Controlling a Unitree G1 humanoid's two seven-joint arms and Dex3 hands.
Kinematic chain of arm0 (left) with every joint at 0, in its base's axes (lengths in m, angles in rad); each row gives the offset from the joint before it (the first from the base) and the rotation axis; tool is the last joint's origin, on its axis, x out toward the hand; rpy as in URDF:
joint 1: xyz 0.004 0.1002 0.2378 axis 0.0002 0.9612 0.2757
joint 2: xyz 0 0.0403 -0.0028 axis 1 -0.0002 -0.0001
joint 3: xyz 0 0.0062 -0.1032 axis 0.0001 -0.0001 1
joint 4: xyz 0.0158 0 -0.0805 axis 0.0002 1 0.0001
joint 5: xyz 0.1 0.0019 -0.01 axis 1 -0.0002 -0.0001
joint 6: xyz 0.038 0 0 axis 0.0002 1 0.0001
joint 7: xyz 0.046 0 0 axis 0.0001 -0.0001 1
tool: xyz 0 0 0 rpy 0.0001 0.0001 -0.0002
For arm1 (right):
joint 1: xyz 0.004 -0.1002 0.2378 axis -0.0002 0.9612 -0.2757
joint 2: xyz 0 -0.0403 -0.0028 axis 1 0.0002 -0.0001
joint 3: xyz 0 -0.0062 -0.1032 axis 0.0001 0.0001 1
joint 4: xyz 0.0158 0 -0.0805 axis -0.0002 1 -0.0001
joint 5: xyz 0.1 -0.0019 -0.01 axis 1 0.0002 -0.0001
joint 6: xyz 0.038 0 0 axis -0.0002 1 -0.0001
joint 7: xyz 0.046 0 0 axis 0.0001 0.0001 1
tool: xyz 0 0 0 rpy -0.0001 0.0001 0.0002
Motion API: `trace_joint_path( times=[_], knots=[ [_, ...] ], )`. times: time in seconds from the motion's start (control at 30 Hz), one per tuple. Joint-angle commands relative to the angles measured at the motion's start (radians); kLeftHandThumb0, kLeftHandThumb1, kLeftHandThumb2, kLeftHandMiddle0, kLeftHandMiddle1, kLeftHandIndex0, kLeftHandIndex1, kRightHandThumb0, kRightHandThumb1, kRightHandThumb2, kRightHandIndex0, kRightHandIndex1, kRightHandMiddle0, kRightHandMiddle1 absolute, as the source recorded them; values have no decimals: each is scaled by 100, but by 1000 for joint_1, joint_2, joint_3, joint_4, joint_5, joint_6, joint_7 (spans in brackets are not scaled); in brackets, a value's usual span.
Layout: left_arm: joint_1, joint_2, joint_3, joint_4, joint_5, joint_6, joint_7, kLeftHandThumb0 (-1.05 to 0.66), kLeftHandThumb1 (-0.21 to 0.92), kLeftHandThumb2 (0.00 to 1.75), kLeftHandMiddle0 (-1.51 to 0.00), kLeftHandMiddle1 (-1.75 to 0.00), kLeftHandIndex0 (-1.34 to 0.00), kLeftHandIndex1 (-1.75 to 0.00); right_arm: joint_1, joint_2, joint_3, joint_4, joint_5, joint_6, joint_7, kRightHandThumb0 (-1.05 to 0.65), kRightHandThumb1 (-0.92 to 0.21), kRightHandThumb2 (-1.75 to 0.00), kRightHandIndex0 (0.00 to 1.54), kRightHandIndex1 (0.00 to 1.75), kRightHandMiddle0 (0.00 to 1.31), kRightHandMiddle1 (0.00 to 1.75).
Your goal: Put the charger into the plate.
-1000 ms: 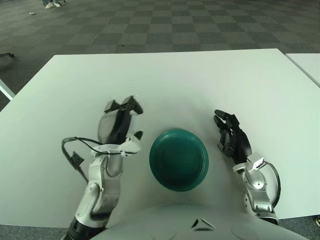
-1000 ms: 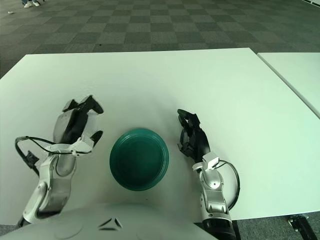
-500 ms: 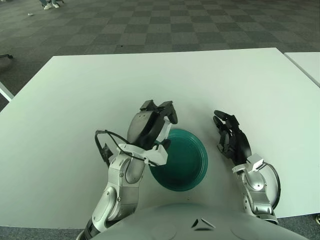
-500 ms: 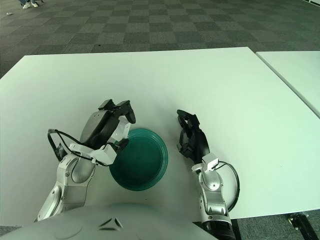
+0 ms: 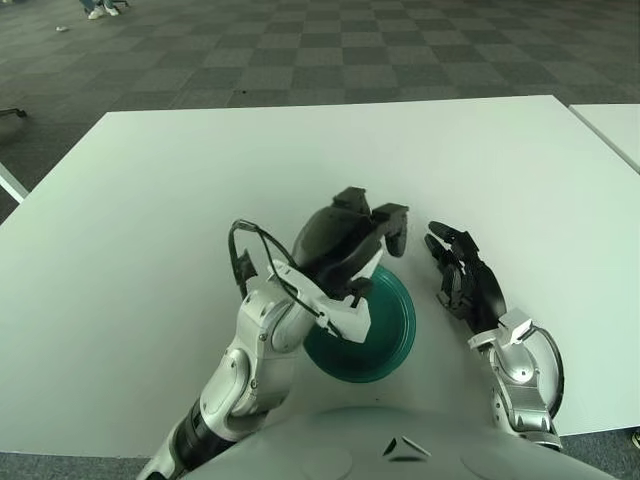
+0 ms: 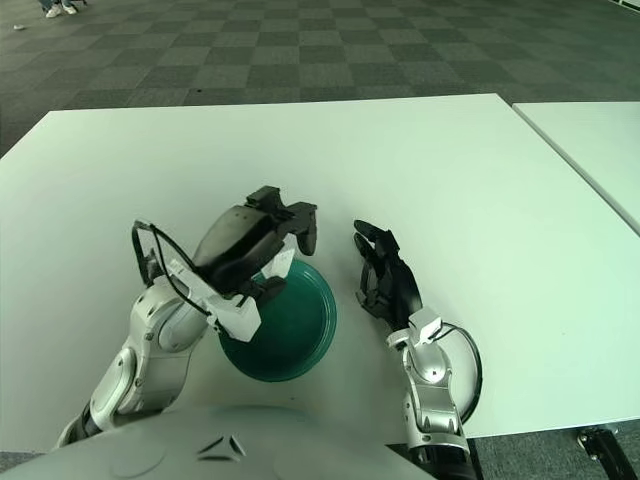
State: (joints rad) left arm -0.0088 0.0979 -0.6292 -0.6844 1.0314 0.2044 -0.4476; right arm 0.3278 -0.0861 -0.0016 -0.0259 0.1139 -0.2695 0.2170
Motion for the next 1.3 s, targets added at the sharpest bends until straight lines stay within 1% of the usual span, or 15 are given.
trace_joint_path(
  times=[0.0, 0.17, 0.33, 0.43, 0.5, 0.73, 0.87, 0.93, 1.0, 1.1, 1.17, 1.27],
  knots=[
    [9, 7, -20, 32, 14, -20, -11, 0, 5, 163, -81, -174, -59, -175, 56, 14, 14, -8, 14, 70, -5, -72, -92, -86, 23, 1, 0, 59],
    [18, 25, -27, 33, 24, -27, -59, 0, 8, 158, -80, -171, -56, -175, 87, 33, 23, -59, 24, 90, -18, -70, -92, -87, 28, 4, 0, 64],
    [23, 33, -33, 37, 50, -36, -80, 0, 10, 155, -80, -167, -55, -175, 105, 37, 36, -99, -20, 98, -53, -70, -92, -90, 29, 4, 0, 64],
    [26, 35, -39, 47, 63, -41, -86, 0, 10, 154, -80, -166, -55, -175, 113, 42, 47, -141, -87, 113, -105, -71, -92, -92, 28, 4, 0, 60],
    [27, 35, -43, 55, 70, -45, -84, 0, 10, 154, -80, -166, -55, -175, 118, 43, 53, -157, -110, 123, -123, -72, -92, -94, 29, 4, 0, 58],
    [29, 42, -40, 101, 55, -68, -65, 0, 6, 159, -81, -167, -59, -175, 132, 51, 82, -227, -171, 182, -169, -73, -92, -97, 29, 4, 0, 54],
    [37, 42, -32, 124, 22, -80, -53, -1, 5, 162, -78, -173, -62, -175, 139, 41, 93, -266, -200, 245, -178, -73, -92, -97, 28, 3, 0, 53],
    [42, 42, -28, 132, 1, -83, -52, -1, 3, 162, -79, -174, -65, -170, 144, 35, 96, -284, -215, 277, -181, -74, -92, -97, 27, 2, 0, 51],
    [44, 44, -26, 135, -11, -85, -53, -1, 6, 154, -78, -174, -71, -154, 146, 31, 98, -297, -225, 303, -183, -76, -92, -97, 25, 1, 0, 49],
    [47, 47, -21, 137, -17, -86, -54, -1, 17, 147, -63, -174, -61, -168, 144, 32, 100, -311, -232, 330, -184, -77, -92, -96, 23, 0, 0, 48],
    [49, 48, -18, 136, -17, -85, -54, -1, 21, 144, -59, -175, -58, -171, 139, 33, 102, -315, -234, 340, -186, -77, -92, -96, 23, 0, 0, 48],
    [58, 45, -7, 127, -17, -82, -42, -1, 26, 138, -55, -175, -53, -173, 130, 35, 107, -307, -233, 333, -186, -78, -92, -95, 22, 0, 0, 47]
  ],
)
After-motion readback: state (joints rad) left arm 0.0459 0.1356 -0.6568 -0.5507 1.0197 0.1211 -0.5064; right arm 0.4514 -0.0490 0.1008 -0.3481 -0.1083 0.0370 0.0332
